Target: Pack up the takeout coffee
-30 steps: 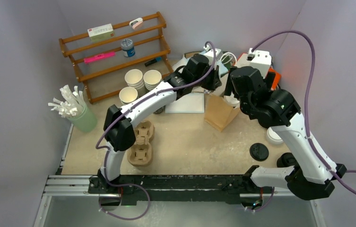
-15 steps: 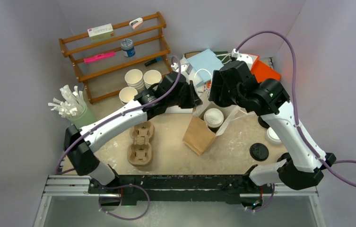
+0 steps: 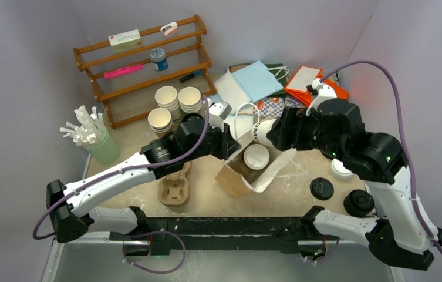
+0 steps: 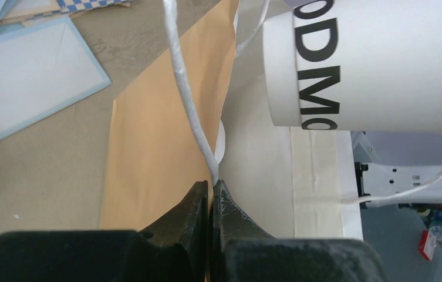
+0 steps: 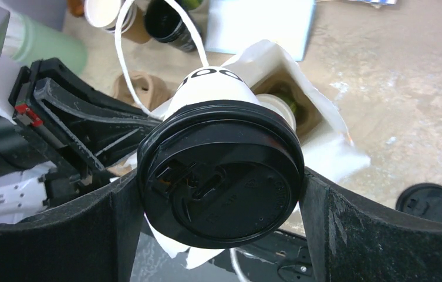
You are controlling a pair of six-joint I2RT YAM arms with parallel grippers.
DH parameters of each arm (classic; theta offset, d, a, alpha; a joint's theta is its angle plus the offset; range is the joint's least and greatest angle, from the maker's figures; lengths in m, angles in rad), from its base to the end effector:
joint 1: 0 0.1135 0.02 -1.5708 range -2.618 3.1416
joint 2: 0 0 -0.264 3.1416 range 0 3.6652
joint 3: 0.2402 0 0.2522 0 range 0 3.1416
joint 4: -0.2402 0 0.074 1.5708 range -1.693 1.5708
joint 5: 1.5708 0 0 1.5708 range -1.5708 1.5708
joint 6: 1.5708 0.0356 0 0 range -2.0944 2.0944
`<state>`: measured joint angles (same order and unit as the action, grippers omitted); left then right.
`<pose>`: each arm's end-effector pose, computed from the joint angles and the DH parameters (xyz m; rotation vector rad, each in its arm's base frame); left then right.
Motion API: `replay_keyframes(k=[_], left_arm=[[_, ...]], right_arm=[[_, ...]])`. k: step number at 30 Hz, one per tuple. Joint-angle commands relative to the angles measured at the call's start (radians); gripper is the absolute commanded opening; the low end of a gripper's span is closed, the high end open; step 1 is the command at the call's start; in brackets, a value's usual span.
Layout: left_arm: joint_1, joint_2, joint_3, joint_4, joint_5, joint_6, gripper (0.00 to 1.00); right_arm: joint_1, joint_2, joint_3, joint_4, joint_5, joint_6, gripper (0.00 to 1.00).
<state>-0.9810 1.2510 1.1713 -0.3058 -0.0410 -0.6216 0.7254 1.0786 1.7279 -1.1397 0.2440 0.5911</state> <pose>0.1611 -0.2381 0.3632 0.3464 2.0686 -0.9844 0.1178 0.0930 0.4909 0.0131 2.0937 0.5635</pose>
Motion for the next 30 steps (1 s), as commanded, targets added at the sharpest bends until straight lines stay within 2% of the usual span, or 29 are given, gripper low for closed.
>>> replay_keyframes(k=[1, 6, 13, 20, 26, 30], left_arm=[[-0.018, -0.069, -0.025, 0.149, 0.004, 0.174, 0.0], [-0.018, -0.043, -0.001, 0.156, 0.144, 0.252, 0.0], [-0.017, -0.071, -0.07, 0.242, 0.149, 0.228, 0.0], [0.012, 0.059, 0.105, 0.088, 0.269, 0.24, 0.0], [0.068, 0.026, 0.088, 0.117, 0.312, 0.253, 0.0], [0.088, 0.014, 0.065, 0.156, 0.359, 0.297, 0.0]], right_arm=[[-0.003, -0.048, -0.068, 0.084, -0.108, -0.082, 0.63], [-0.003, -0.061, -0.115, 0.098, -0.175, -0.172, 0.63], [-0.003, -0.085, -0.211, 0.146, -0.239, -0.229, 0.62], [-0.001, -0.042, -0.239, 0.115, -0.269, -0.294, 0.61], [0.009, 0.0, -0.259, 0.115, -0.323, -0.305, 0.6], [0.079, 0.017, -0.291, 0.165, -0.312, -0.272, 0.59]])
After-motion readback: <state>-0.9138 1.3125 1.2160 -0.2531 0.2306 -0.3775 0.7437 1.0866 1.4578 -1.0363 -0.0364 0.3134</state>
